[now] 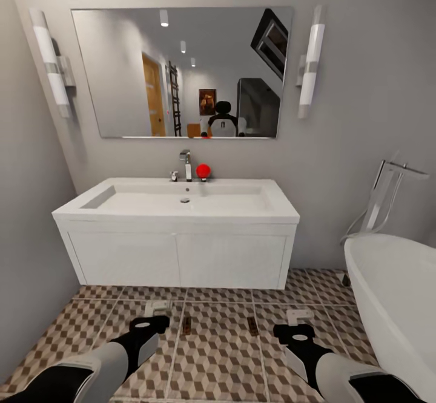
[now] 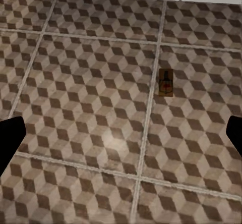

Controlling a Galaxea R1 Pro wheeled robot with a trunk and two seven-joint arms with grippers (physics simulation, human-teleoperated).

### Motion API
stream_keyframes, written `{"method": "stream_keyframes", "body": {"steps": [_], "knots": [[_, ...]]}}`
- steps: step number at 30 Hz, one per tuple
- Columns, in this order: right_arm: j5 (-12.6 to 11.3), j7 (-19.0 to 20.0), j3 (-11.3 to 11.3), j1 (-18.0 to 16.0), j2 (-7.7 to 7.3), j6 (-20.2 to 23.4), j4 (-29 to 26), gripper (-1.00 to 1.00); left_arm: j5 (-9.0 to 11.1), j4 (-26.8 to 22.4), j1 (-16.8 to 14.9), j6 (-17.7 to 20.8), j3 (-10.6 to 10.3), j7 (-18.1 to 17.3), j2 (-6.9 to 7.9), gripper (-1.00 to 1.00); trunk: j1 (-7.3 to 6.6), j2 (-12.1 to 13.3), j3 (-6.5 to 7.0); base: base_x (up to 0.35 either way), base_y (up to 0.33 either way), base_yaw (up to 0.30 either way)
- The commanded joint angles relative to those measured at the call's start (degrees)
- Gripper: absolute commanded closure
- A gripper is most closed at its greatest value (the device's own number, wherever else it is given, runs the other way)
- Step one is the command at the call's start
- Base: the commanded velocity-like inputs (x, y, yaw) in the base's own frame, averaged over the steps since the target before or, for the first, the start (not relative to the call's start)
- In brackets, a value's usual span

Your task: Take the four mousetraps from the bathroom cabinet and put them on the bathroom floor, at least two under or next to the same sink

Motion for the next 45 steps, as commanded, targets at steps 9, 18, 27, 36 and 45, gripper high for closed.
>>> {"method": "stream_keyframes", "body": {"steps": [9,18,27,36,45], "knots": [[-0.1,-0.3,0.4,1.9,-0.71,-0.1,0.2,-1.0,0.8,0.1,2.2,-0.2,-0.4,0.1,0.11,-1.0,-1.99,3.6,1.56,0.0,0.0,0.0],[-0.1,-0.2,0.4,6.1,-2.2,0.0,0.3,-1.0,1.1,0.1,5.9,-0.1,-0.4,0.1,0.38,-1.0,-3.97,7.2,3.18,0.0,0.0,0.0],[-0.1,-0.1,0.4,12.7,-3.24,1.0,0.3,-1.0,1.6,0.1,11.4,0.0,-0.4,-0.1,0.76,-1.0,-5.94,10.8,4.79,0.0,0.0,0.0],[-0.1,-0.2,0.4,20.5,-4.2,1.3,0.3,-1.0,1.8,0.1,17.6,-0.1,-0.4,-3.3,1.28,-1.0,-7.92,14.4,6.41,0.0,0.0,0.0],[-0.1,-0.1,0.4,23.2,-4.29,1.3,0.3,-1.0,1.8,0.1,21.2,-0.3,-0.4,-6.7,1.81,-1.0,-9.9,18.0,8.03,0.0,0.0,0.0]]}}
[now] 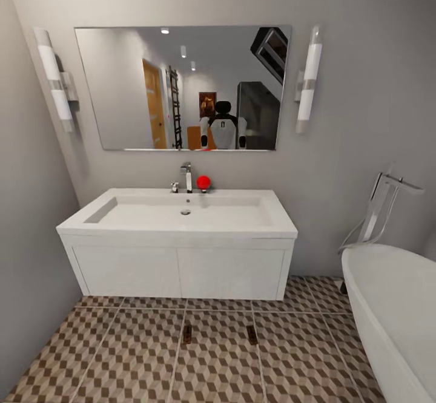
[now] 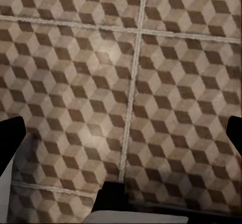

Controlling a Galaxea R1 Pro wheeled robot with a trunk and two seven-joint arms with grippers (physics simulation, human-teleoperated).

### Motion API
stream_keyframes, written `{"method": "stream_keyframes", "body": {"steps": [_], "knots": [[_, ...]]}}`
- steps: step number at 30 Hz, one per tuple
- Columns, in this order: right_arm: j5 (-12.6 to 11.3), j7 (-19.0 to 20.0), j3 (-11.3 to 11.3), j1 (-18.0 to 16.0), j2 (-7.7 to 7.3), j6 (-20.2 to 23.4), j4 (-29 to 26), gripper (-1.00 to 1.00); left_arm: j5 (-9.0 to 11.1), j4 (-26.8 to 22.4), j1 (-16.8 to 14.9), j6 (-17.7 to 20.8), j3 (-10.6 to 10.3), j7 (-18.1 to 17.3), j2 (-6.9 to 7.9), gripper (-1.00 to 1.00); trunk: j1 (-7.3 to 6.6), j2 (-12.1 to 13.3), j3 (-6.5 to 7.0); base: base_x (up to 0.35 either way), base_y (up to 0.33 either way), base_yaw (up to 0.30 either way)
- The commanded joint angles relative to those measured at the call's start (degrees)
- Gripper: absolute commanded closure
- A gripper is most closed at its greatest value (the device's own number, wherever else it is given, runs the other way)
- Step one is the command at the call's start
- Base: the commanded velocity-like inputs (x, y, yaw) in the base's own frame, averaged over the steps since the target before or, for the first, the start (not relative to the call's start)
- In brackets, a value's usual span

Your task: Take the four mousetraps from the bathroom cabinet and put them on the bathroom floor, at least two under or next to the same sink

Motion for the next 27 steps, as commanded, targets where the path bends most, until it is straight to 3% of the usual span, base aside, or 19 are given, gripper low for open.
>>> {"method": "stream_keyframes", "body": {"steps": [1,9,20,27], "knots": [[-0.1,-0.1,0.5,0.4,0.01,-0.3,0.2,-1.0,0.6,0.1,0.4,-0.3,-0.4,-0.1,0.0,-1.0,-0.23,0.4,0.13,0.0,0.0,0.0],[-0.1,0.0,0.5,3.0,0.29,-0.8,0.2,-1.0,1.5,0.1,3.6,-0.7,-0.4,-1.1,0.07,-1.0,-1.99,3.6,1.57,0.0,0.0,0.0],[-0.2,0.7,0.5,4.5,0.68,-0.7,0.2,-1.0,6.4,0.1,6.7,-1.7,-0.4,-1.7,0.57,-1.0,-4.4,8.0,3.54,0.0,0.0,0.0],[-0.1,2.0,0.5,7.1,0.83,-0.8,0.2,-1.0,7.6,0.1,7.9,-3.5,-0.4,-2.8,0.84,-1.0,-5.94,10.8,4.8,0.0,0.0,0.0]]}}
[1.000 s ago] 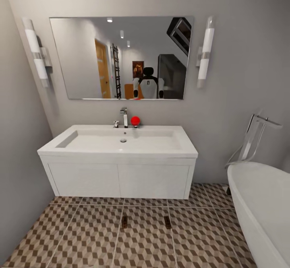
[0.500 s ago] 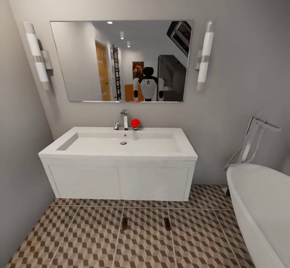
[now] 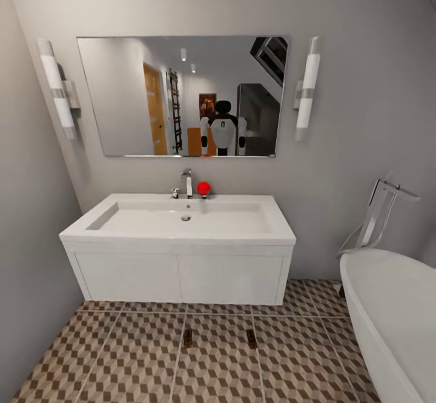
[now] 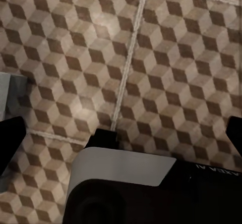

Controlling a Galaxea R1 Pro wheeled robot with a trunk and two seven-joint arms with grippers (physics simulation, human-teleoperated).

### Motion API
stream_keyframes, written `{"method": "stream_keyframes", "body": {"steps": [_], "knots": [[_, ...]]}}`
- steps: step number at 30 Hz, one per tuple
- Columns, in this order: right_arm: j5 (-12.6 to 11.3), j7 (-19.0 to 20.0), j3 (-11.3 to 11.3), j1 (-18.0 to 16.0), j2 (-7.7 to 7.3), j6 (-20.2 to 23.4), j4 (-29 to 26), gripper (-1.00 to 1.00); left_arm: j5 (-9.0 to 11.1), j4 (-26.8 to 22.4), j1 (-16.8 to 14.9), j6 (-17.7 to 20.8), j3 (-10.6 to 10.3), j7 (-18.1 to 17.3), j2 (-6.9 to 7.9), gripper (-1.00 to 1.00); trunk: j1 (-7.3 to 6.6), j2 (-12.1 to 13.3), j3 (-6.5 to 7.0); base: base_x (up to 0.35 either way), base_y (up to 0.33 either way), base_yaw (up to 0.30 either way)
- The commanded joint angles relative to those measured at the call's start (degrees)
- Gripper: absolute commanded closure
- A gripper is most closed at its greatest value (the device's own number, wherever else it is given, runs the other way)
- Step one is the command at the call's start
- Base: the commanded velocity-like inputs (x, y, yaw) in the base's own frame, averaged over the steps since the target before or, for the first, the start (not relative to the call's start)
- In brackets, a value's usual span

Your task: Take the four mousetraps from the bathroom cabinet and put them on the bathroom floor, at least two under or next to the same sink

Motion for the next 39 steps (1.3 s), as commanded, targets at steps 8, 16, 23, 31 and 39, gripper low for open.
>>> {"method": "stream_keyframes", "body": {"steps": [8,16,23,31,39], "knots": [[0.0,3.1,0.5,2.1,0.26,-0.3,0.2,-1.0,0.8,0.0,1.4,-1.1,-0.4,-2.5,0.34,-1.0,-1.77,3.2,1.38,0.0,0.0,0.0],[0.6,6.8,0.5,2.5,0.26,-0.2,0.2,-1.0,0.8,0.0,1.7,-1.3,-0.4,-3.3,0.44,-1.0,-3.52,6.4,2.82,0.0,0.0,0.0],[2.3,9.5,0.5,3.0,0.25,0.0,0.2,-1.0,0.8,0.0,1.9,-1.4,-0.4,-3.5,0.43,-1.0,-5.06,9.2,4.08,0.0,0.0,0.0],[3.2,10.2,0.5,3.2,0.25,0.0,0.2,-1.0,0.8,0.0,2.0,-1.5,-0.4,-3.5,0.44,-1.0,-6.82,12.4,5.51,0.0,0.0,0.0],[3.5,10.4,0.5,3.3,0.25,0.0,0.2,-1.0,0.8,0.0,2.0,-1.5,-0.4,-3.5,0.39,-1.0,-8.35,15.2,6.77,0.0,0.0,0.0]]}}
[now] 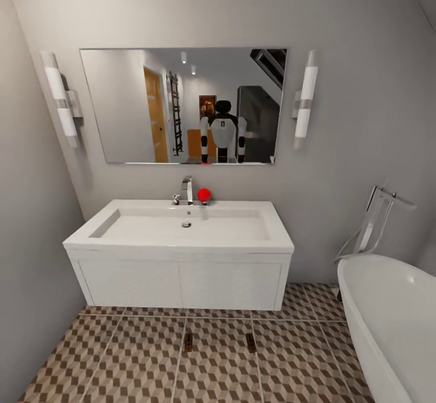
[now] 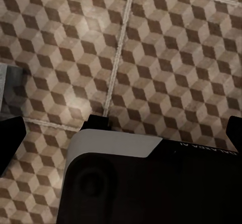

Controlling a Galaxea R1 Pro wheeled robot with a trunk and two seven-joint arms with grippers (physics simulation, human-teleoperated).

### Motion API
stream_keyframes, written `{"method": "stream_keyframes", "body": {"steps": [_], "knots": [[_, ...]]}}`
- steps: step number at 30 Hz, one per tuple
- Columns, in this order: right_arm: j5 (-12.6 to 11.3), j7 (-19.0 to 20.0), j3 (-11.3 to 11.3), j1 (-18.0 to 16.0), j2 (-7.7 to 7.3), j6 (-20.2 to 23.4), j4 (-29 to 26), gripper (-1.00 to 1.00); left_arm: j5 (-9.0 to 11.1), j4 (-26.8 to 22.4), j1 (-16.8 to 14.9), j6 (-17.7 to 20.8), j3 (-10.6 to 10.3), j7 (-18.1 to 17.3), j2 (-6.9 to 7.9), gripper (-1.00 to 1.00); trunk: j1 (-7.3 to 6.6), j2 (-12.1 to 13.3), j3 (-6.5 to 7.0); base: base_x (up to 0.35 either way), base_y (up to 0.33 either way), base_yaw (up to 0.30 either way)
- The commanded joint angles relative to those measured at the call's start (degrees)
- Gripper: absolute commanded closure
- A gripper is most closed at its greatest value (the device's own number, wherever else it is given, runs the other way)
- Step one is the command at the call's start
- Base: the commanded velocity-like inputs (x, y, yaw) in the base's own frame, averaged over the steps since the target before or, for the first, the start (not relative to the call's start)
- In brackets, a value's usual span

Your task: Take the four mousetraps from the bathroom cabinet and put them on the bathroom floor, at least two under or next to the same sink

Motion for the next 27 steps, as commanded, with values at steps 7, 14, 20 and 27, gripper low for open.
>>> {"method": "stream_keyframes", "body": {"steps": [7,14,20,27], "knots": [[0.3,-0.2,0.4,-0.1,-0.05,-0.3,0.2,-1.0,0.4,0.0,0.0,-0.1,-0.4,0.2,-0.08,-1.0,0.0,0.0,-0.07,0.0,0.0,0.0],[0.3,-0.2,0.4,-0.1,-0.07,-0.3,0.2,-1.0,0.4,0.0,0.0,0.0,-0.4,0.2,-0.18,-1.0,0.0,0.0,-0.07,0.0,0.0,0.0],[0.4,-0.2,0.4,-0.1,-0.08,-0.4,0.2,-1.0,0.4,0.0,0.0,0.0,-0.4,0.2,-0.21,-1.0,0.0,0.0,-0.07,0.0,0.0,0.0],[0.4,-0.2,0.4,-0.1,-0.02,-0.4,0.2,-1.0,0.3,0.0,0.0,0.0,-0.4,0.2,-0.38,-1.0,0.0,0.0,-0.07,0.0,0.0,0.0]]}}
